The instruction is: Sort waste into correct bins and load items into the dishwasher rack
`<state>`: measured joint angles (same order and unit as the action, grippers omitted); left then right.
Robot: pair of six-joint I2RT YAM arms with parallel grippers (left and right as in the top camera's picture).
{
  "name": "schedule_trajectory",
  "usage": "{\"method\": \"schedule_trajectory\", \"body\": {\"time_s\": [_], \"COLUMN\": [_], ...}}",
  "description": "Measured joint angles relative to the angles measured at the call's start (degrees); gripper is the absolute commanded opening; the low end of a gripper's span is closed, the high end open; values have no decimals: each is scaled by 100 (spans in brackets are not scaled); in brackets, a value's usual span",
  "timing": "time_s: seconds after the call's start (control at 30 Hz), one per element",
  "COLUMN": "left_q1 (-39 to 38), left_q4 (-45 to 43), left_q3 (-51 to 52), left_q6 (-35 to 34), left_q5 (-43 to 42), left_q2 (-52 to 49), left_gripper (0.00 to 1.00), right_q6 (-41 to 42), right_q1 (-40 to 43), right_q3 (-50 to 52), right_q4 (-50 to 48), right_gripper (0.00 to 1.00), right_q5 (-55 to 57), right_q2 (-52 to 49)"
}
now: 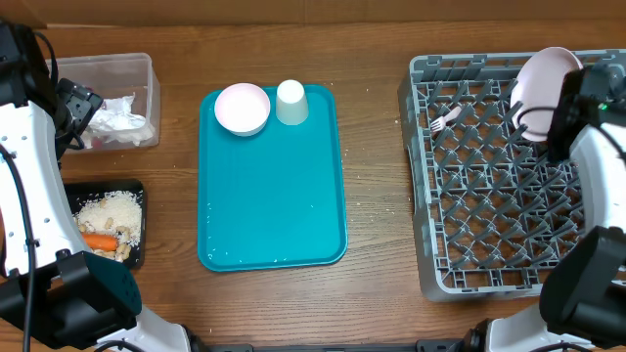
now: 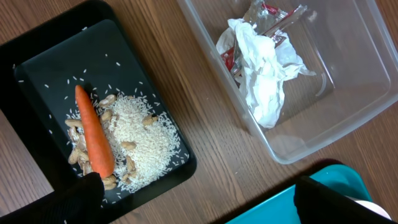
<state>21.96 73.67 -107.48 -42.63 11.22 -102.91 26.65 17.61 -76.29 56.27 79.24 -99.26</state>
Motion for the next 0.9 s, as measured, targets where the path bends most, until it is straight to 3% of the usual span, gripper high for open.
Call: {"method": "schedule_trajectory", "body": {"time_s": [0.27,0.7,0.9], "left_q1": [0,0,0], "left_q4": [0,0,0], "left_q3": [0,0,0], "left_q6": [0,0,0], "left_q5": [0,0,0], "left_q2": [0,0,0], "left_gripper": [100,100,100], "right_q6": [-1453,-2050,-2085], "right_q1": [0,-114,-195], "right_q3": [1207,1226,1226], "right_q4": [-1880,-1974,-1971], "right_gripper": [4,6,19], "right_q5": [686,177,-238], "right_q2": [-2,-2,-2]}}
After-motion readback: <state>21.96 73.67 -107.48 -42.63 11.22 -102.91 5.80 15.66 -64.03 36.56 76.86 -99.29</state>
